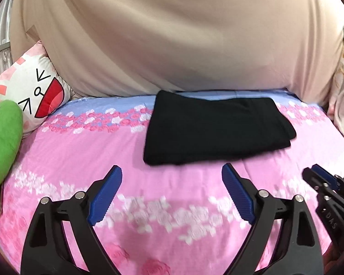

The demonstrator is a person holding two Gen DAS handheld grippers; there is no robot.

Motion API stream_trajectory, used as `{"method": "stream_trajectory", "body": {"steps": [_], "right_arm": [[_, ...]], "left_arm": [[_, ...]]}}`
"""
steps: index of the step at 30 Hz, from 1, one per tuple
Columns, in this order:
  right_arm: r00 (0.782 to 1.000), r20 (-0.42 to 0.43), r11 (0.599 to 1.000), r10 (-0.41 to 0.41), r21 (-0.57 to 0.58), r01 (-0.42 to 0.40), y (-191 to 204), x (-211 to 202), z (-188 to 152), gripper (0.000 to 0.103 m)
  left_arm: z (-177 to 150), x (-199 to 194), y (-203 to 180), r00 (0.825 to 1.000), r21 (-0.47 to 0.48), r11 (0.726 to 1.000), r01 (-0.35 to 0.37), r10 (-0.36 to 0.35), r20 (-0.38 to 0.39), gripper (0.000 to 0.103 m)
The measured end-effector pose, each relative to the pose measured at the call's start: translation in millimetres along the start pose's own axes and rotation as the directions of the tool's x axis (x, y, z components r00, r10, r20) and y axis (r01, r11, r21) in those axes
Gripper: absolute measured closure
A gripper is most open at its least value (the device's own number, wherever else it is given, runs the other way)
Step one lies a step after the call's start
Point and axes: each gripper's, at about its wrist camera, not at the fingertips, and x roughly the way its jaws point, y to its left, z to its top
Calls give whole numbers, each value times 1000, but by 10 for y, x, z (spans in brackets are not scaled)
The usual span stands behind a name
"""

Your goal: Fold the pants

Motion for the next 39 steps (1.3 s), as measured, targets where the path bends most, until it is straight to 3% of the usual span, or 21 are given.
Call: {"method": "stream_trajectory", "body": {"steps": [8,16,20,39], "right_arm": [[999,-41,999,-21,46,22,-97,103,-176,78],[995,-71,997,-68,25,70,-50,171,-209,74],[994,-56,996,-93,10,94,-18,145,-218,65],[994,-36,994,-108,-12,107,19,102,-217,63]], "left_arm": [[-349,228,-33,1000,-8,1000,-1,1,-11,16],[-352,259,1,1000,-38,999,15,-16,-18,16],[-356,244,-13,1000,-33,999,8,-8,-10,16],[-354,228,-28,1000,-23,1000,2,-2,-3,16]]}}
